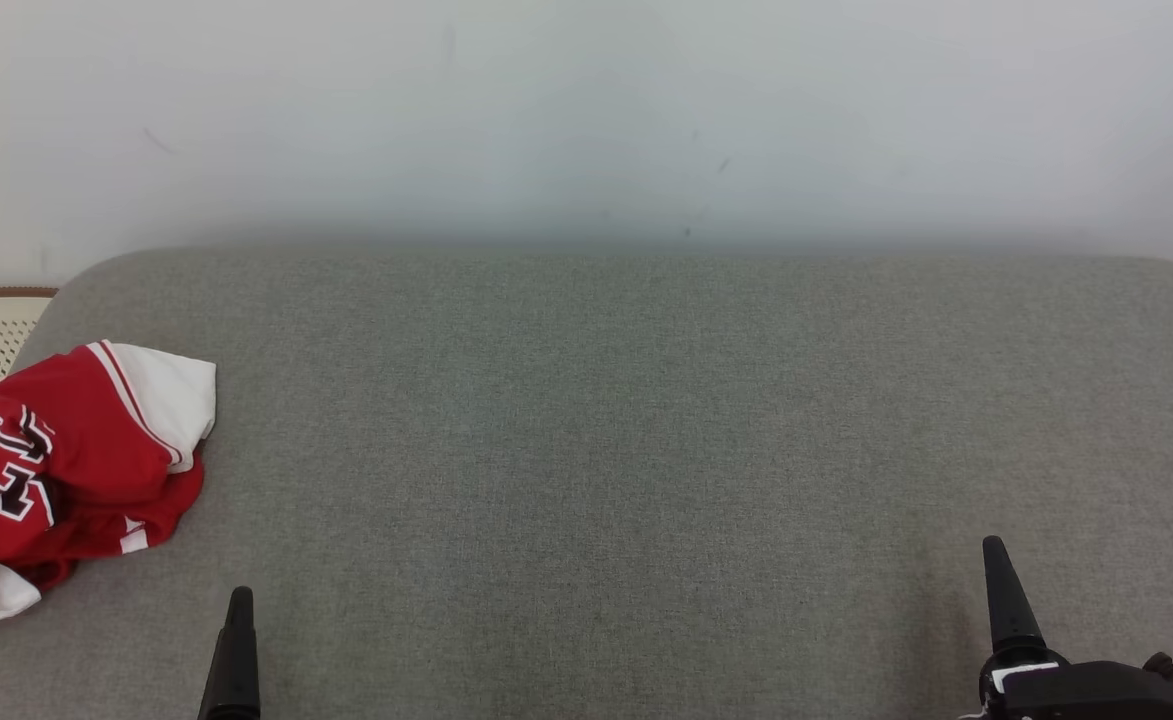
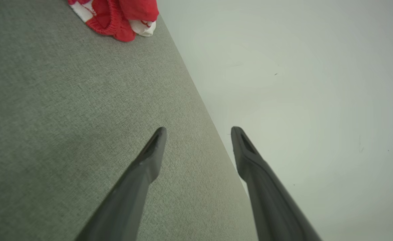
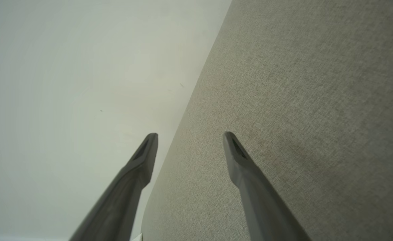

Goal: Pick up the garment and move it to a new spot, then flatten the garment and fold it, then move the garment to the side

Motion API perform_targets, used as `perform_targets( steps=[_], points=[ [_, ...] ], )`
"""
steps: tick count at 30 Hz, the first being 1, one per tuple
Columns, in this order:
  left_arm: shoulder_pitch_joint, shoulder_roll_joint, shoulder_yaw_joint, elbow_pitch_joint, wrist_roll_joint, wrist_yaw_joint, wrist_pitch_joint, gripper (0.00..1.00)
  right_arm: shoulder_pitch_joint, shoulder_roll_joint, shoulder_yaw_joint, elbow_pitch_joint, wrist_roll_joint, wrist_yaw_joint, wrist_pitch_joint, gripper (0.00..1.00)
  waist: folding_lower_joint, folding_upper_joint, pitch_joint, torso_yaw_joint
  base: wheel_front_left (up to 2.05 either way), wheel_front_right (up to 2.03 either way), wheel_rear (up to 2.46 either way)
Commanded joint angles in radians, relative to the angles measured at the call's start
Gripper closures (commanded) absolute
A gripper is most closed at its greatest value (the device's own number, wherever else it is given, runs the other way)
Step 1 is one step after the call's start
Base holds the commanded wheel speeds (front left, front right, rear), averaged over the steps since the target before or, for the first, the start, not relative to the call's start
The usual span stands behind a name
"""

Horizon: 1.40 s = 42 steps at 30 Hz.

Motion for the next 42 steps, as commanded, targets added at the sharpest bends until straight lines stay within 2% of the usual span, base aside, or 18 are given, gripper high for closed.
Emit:
perform_targets(
  steps=[1, 16, 30, 42],
  points=[
    [-0.003, 0.006, -0.007, -0.029, 0.051, 0.008, -0.01, 0.0, -0.018, -0.008, 0.008, -0.019, -0.051, 0.0, -0.01, 0.0, 0.0, 0.0, 0.0, 0.0, 0.0, 0.0, 0.0],
    [0.011, 0.009, -0.039, -0.07, 0.352, 0.061, -0.063, 0.0, -0.019, -0.005, 0.021, -0.017, -0.376, 0.001, -0.055, 0.0, 0.0, 0.0, -0.003, 0.004, 0.0, 0.0, 0.0],
    [0.014, 0.023, -0.07, -0.087, 0.578, 0.107, -0.105, 0.0, -0.015, -0.005, 0.031, -0.055, -0.564, 0.001, -0.041, 0.0, 0.0, 0.0, -0.005, 0.006, 0.0, 0.0, 0.0],
    [0.011, 0.042, -0.093, -0.093, 0.716, 0.133, -0.138, 0.0, -0.009, -0.006, 0.05, -0.088, -0.706, 0.001, -0.055, 0.0, 0.0, 0.0, -0.011, 0.009, 0.0, 0.0, 0.0]
  ],
)
